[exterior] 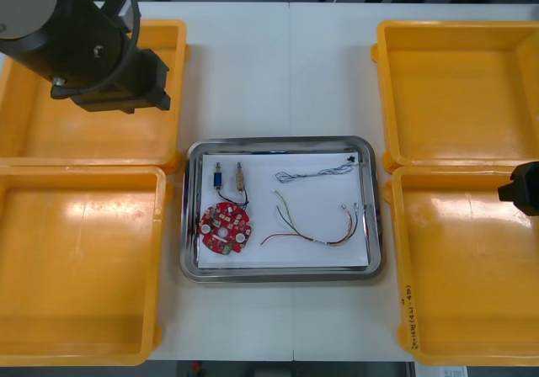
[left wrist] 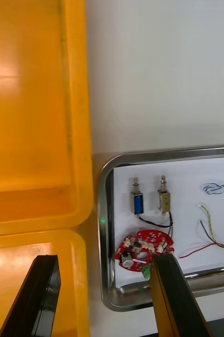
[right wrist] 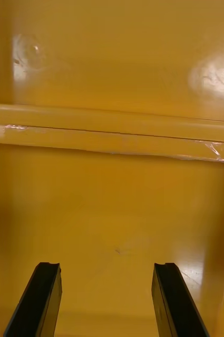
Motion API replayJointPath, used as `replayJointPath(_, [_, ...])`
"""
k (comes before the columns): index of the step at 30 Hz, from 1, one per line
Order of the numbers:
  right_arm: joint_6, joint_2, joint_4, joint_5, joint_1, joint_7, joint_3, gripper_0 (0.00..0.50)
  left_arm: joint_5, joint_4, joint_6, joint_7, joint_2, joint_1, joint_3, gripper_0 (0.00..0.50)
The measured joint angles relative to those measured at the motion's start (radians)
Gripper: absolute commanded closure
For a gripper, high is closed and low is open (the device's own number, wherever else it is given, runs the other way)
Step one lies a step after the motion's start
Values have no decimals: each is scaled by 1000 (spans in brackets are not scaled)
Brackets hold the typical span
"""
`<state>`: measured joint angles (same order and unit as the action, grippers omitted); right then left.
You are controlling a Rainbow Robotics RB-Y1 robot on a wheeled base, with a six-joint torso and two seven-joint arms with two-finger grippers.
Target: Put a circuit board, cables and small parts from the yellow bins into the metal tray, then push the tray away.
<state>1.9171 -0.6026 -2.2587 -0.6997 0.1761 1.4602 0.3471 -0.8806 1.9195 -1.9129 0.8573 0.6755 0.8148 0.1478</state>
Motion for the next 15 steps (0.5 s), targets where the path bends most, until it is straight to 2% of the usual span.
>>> replayJointPath(9, [0,-75,-67,-116,3,-8,-80,0,-26,75,0,1,59,-101,-95,0])
replayJointPath(15, [0,-91,-81,-224,43,-8,-98,0,-51,126,0,19,109,-197,-162,0])
